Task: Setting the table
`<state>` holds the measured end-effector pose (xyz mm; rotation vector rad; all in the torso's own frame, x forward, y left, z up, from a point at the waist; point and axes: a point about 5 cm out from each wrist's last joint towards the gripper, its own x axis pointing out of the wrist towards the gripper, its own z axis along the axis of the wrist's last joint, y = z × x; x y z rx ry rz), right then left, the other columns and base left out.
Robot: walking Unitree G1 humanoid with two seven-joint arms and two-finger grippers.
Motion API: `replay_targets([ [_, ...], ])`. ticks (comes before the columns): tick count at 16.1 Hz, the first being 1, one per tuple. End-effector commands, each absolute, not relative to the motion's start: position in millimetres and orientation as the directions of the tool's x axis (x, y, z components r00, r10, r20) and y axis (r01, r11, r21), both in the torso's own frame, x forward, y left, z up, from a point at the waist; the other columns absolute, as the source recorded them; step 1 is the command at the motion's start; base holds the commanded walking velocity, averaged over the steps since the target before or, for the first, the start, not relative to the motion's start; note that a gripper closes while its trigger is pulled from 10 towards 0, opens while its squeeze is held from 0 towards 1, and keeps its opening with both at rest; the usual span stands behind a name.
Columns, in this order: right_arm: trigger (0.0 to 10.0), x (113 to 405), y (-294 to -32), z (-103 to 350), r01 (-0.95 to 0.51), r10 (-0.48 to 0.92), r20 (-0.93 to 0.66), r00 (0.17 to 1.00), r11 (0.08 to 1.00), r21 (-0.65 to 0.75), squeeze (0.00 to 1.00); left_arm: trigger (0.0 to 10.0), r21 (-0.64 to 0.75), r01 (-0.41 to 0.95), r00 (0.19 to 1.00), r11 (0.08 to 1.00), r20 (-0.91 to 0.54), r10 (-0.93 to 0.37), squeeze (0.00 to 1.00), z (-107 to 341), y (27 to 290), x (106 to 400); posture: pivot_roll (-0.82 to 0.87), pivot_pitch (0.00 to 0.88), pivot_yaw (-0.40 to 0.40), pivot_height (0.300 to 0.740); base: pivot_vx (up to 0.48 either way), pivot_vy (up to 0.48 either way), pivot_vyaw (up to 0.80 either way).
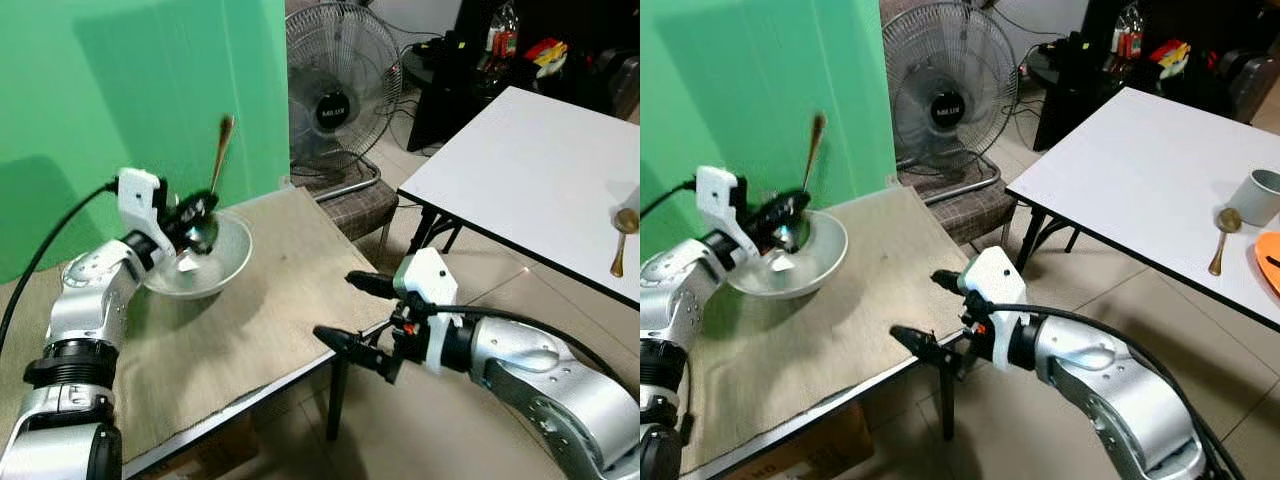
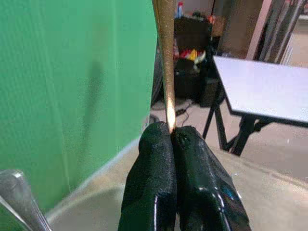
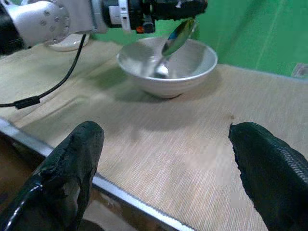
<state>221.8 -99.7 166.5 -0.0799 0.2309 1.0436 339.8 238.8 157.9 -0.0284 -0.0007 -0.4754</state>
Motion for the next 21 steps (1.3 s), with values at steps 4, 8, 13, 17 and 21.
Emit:
replay_targets([
  [4, 10.0, 230.8, -99.9, 168.1, -0.835, 0.823, -0.193, 0.535, 0.549, 0.024, 0.00, 0.0, -0.053, 0.459, 0.886, 0.887, 0.092, -0.454, 0.00, 169.5, 238.6, 338.9, -0.07, 0.000, 0.013, 0.740, 0.000, 0.000, 0.00],
  [8, 10.0, 229.1, -100.7, 160.0, -0.820, 0.804, -0.209, 0.557, 0.572, 0.016, 0.00, 0.0, -0.019, 0.470, 0.881, 0.882, 0.073, -0.468, 0.00, 163.0, 228.5, 336.6, -0.07, 0.000, 0.022, 0.740, 0.000, 0.000, 0.00],
  [13, 10.0, 236.0, -106.9, 149.6, -0.738, 0.724, -0.196, 0.661, 0.675, 0.005, 0.00, 0.0, -0.014, 0.399, 0.912, 0.917, 0.105, -0.395, 0.00, 133.2, 199.6, 334.4, -0.08, 0.000, 0.038, 0.740, 0.000, 0.000, 0.00],
  [17, 10.0, 234.7, -109.1, 143.6, -0.707, 0.697, -0.183, 0.694, 0.707, 0.012, 0.00, 0.0, -0.021, 0.276, 0.948, 0.961, 0.170, -0.269, 0.00, 127.7, 205.7, 332.5, -0.09, 0.000, 0.042, 0.740, 0.000, 0.000, 0.00],
  [21, 10.0, 236.4, -110.1, 143.0, -0.682, 0.678, -0.143, 0.721, 0.731, 0.022, 0.00, 0.0, 0.060, 0.148, 0.952, 0.987, 0.262, -0.159, 0.00, 136.2, 218.6, 329.0, -0.09, 0.000, 0.037, 0.740, 0.000, 0.000, 0.00],
])
